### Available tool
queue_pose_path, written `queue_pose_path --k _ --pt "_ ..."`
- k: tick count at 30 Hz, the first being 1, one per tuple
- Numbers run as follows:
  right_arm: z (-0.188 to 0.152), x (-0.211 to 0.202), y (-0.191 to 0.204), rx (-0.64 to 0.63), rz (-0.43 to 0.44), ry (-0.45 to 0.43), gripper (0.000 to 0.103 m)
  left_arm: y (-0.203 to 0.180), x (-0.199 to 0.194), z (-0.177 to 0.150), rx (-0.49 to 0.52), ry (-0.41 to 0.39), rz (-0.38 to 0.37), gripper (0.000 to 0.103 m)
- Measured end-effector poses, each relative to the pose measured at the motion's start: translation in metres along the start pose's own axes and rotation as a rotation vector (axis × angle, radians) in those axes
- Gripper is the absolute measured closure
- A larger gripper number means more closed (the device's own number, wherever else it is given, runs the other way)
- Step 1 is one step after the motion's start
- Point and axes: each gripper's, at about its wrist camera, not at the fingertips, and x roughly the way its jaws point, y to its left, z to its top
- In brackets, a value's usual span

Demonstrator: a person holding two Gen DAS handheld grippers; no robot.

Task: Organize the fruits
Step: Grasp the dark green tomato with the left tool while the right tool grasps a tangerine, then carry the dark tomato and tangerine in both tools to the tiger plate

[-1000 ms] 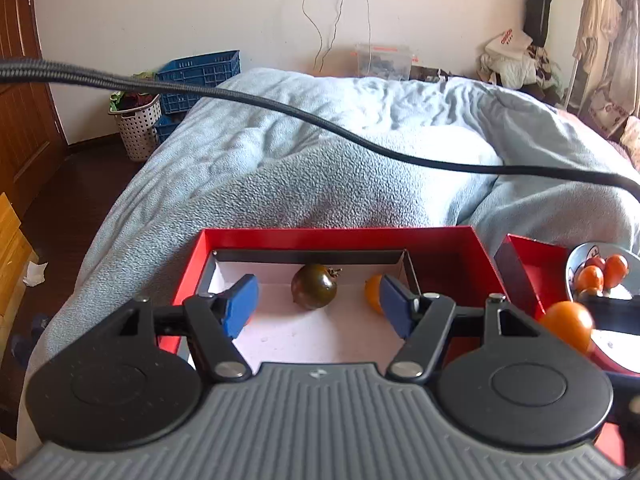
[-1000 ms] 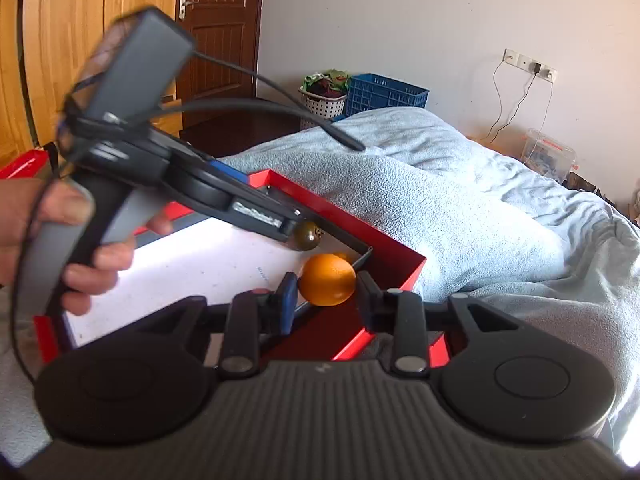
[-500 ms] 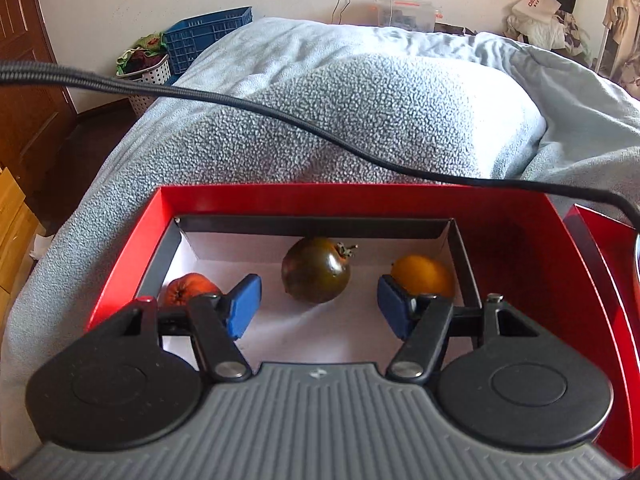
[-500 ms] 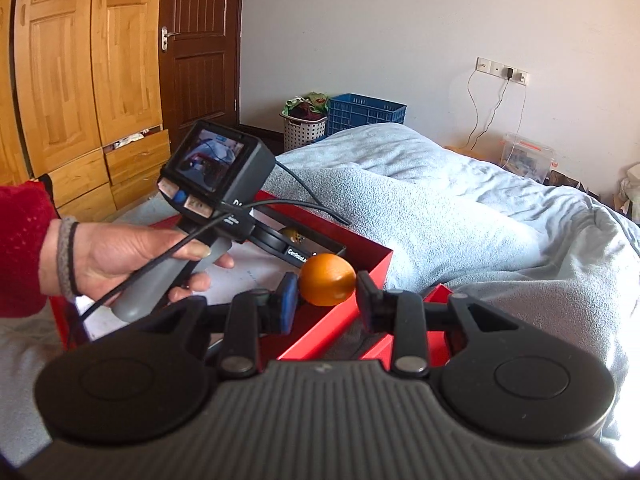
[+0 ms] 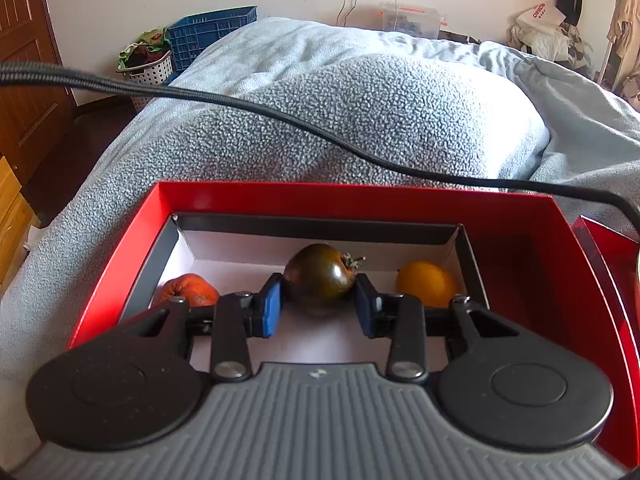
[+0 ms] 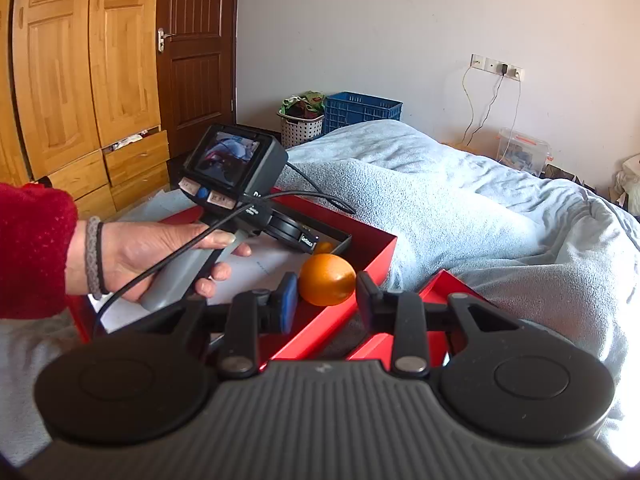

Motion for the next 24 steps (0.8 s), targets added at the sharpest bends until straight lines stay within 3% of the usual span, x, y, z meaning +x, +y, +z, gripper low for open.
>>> queue_pose_path --k 4,16,24 --pt "-0.004 -0.003 -0.004 0.012 -0.009 0.003 0.068 0.007 -0.02 -0.004 0.004 -0.001 -0.006 0.06" --pt "-0.013 -0.041 -0.001 0.038 -0.012 -0.05 0.068 0.018 -0.127 -0.012 0.041 -0.125 -0.039 0.06" --pt "-0.012 -0.07 0.013 0.039 -0.014 -0.094 0.068 0.018 -0.188 -0.041 0.062 -0.18 0.025 0.06"
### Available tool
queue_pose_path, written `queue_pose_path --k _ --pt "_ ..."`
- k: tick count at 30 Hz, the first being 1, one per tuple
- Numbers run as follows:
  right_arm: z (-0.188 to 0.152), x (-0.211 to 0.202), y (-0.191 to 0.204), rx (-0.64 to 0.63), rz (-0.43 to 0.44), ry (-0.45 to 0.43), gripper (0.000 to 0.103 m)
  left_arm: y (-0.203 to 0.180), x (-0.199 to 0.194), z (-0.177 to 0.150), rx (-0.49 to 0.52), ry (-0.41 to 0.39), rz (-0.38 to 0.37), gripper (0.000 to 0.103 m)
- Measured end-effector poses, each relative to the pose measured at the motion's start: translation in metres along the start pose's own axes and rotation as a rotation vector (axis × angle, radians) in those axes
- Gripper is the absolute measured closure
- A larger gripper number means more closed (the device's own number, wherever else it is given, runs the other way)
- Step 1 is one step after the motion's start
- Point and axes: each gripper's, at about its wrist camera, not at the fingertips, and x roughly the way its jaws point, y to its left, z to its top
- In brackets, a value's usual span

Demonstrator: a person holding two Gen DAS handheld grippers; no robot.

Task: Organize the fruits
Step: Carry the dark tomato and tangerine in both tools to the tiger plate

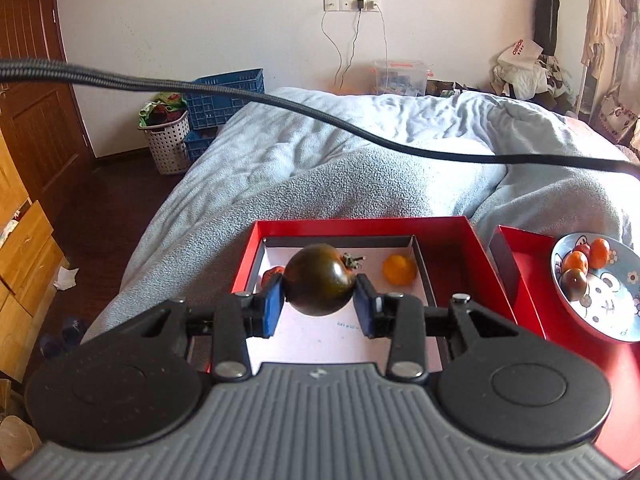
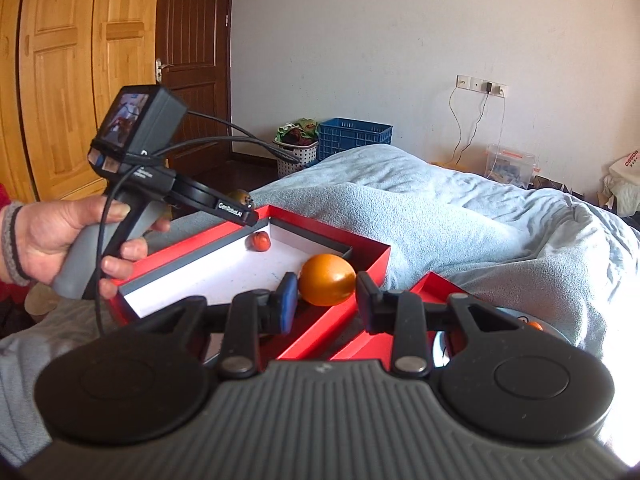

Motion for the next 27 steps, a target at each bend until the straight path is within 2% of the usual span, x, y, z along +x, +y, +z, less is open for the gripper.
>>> queue_pose_path --k 5,14,21,27 --pt "0.004 -0.023 0.008 -0.005 -0.01 -0.027 0.068 -0.012 -0.039 -0.005 0.03 -0.036 -0.011 0.06" --pt "-0.004 -0.06 0.0 0.02 -0.061 -0.06 0.068 -0.062 -0.1 0.004 0.098 -0.11 -0.113 0.06" --pt "-0.035 -0.08 -0.024 0.054 -0.142 -0.034 0.068 -0.134 -0.103 0.008 0.149 -0.098 -0.213 0.06" --pt "-0.074 -0.094 -0.062 0.124 -0.234 0.02 0.068 -0.21 -0.079 -0.008 0.188 -0.063 -0.312 0.06"
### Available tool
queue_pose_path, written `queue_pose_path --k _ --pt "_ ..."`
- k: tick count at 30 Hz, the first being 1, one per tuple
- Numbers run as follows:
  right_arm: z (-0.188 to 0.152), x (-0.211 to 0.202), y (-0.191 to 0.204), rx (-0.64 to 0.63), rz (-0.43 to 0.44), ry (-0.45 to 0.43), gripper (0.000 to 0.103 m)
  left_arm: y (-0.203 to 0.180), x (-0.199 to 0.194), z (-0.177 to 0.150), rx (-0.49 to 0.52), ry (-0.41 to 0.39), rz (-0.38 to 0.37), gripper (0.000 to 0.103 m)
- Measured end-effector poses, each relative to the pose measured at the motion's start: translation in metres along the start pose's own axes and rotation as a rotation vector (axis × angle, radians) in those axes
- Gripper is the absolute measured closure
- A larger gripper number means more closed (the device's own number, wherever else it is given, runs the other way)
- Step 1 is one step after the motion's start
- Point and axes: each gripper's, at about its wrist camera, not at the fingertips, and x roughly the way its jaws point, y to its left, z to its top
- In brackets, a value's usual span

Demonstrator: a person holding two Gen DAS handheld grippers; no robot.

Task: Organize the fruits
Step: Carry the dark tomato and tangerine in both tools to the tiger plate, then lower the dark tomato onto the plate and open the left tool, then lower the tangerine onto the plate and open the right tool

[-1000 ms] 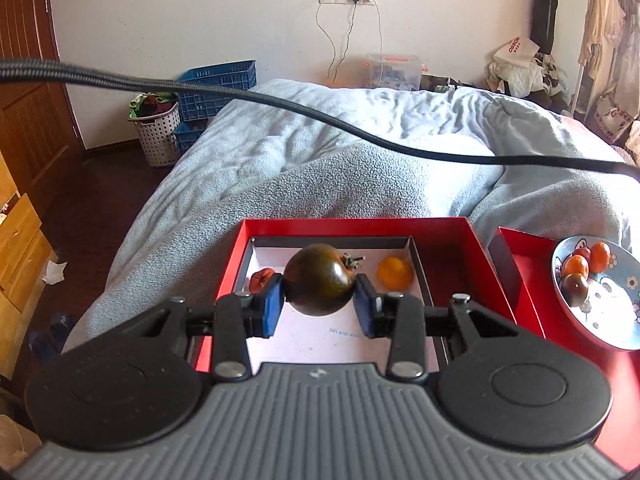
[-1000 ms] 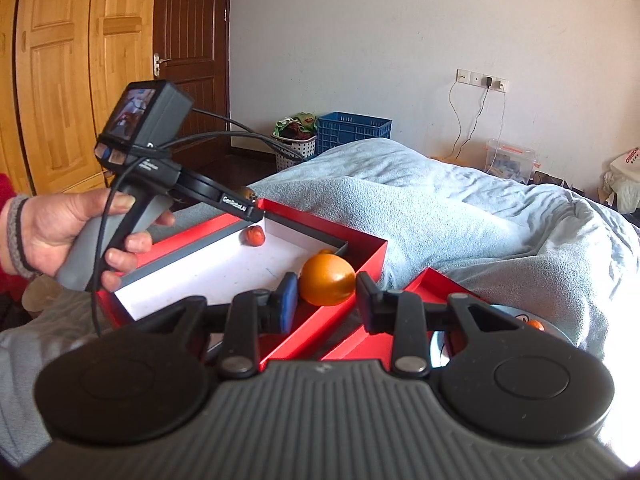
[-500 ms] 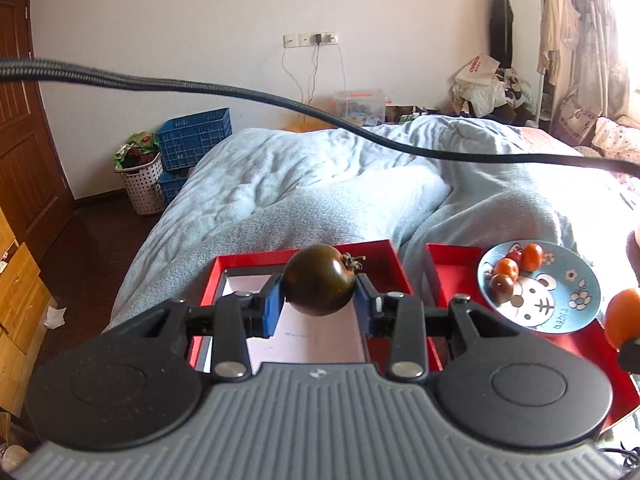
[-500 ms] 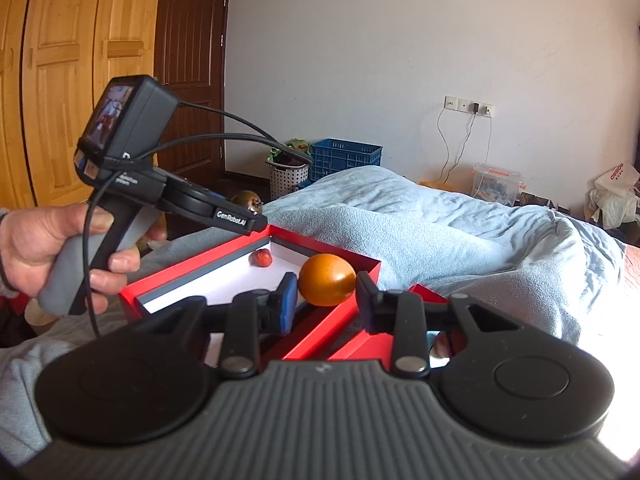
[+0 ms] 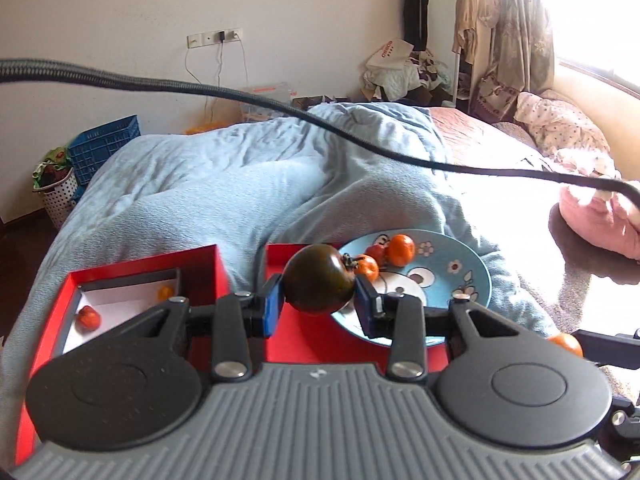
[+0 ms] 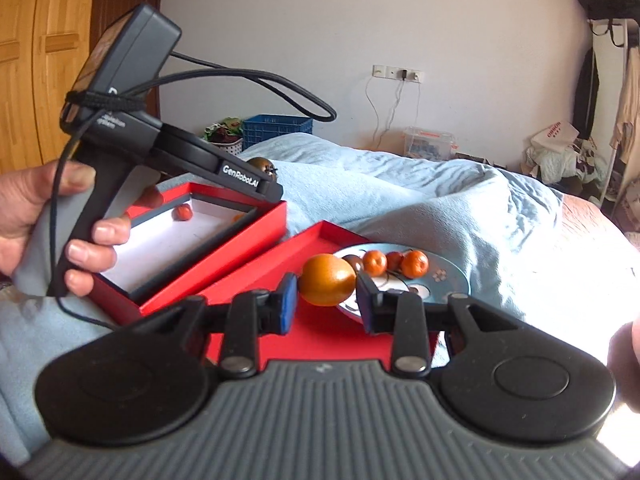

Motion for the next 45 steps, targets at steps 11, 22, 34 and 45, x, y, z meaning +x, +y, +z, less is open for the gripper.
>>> queue_pose_path --k 11,22,34,45 --pt "-0.021 0.008 -0.039 0.061 -0.036 0.03 0.068 -0.062 0.103 -0.021 0.048 0.115 -0.053 0.06" --pt "-0.025 0.024 -0.052 0.083 -0.051 0.058 0.068 -0.042 0.129 -0.037 0.063 0.136 0.006 0.026" --pt "0.008 0.097 -0.056 0.035 -0.064 0.081 0.068 -0.007 0.067 -0.024 0.044 0.036 0.006 0.026" --pt "0.003 0.155 -0.044 0.008 -0.077 0.175 0.068 0.037 0.034 -0.032 -0.035 0.005 0.026 0.026"
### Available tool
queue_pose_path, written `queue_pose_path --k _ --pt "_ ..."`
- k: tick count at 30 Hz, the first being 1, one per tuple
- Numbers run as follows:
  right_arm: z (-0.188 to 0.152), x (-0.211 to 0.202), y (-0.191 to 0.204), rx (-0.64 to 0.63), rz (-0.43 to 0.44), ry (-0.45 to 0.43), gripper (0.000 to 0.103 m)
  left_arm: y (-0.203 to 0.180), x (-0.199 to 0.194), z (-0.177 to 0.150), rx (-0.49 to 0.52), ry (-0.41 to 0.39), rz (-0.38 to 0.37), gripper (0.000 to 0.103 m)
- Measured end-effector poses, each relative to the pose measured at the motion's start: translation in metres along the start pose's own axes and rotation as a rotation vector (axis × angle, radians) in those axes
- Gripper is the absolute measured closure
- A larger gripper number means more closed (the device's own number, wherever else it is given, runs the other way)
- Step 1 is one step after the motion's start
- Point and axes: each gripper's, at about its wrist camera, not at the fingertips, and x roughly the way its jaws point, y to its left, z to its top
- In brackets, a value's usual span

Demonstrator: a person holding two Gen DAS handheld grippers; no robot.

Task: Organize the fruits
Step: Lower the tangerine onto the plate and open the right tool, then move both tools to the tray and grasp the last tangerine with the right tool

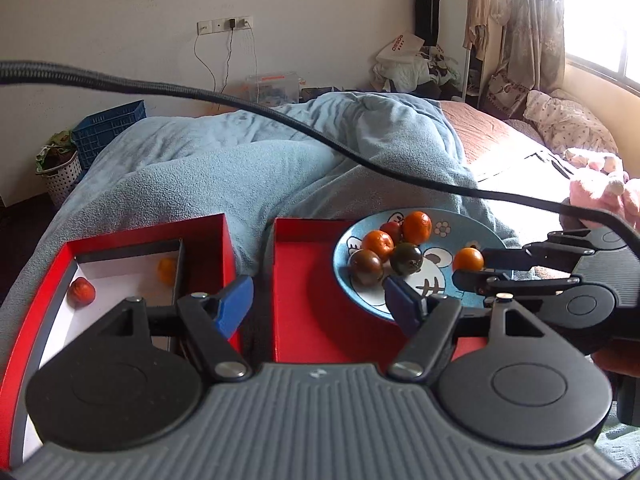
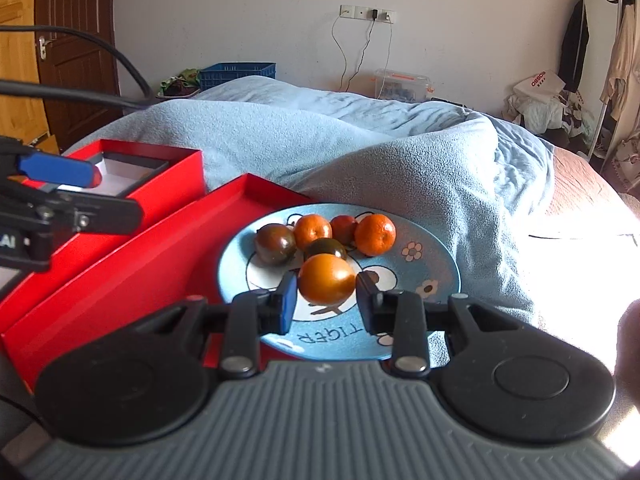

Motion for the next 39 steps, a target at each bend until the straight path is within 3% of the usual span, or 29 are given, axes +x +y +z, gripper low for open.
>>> queue_pose_path --k 15,17,18,22,27,31,37,39 --pt "0.003 0.019 0.001 0.038 -0.061 0.049 0.066 0.044 -0.02 -0.014 -0.02 -0.026 0.064 0.026" --pt "0.003 0.015 0.004 0.026 -0.085 0.04 0.042 0.051 -0.025 -0.018 -0.026 -0.035 0.07 0.026" --pt "0.004 0.013 0.005 0.016 -0.091 0.031 0.037 0.056 -0.027 -0.02 -0.032 -0.038 0.074 0.026" --pt "0.015 0.003 0.014 -0.016 -0.085 -0.004 0.034 0.075 -0.034 -0.028 -0.067 -0.039 0.094 0.026" --pt "0.043 -0.012 0.05 -0.097 0.013 -0.081 0.035 0.107 -0.044 -0.038 -0.091 -0.042 0.162 0.026" --pt "0.067 -0.013 0.09 -0.168 0.152 -0.112 0.036 0.132 -0.053 -0.044 -0.122 -0.045 0.201 0.026" --pt "0.104 0.017 0.159 -0.274 0.307 -0.09 0.039 0.158 -0.062 -0.054 -0.144 -0.039 0.23 0.026" --pt "0.113 0.032 0.179 -0.325 0.336 -0.059 0.046 0.165 -0.064 -0.058 -0.151 -0.036 0.23 0.026"
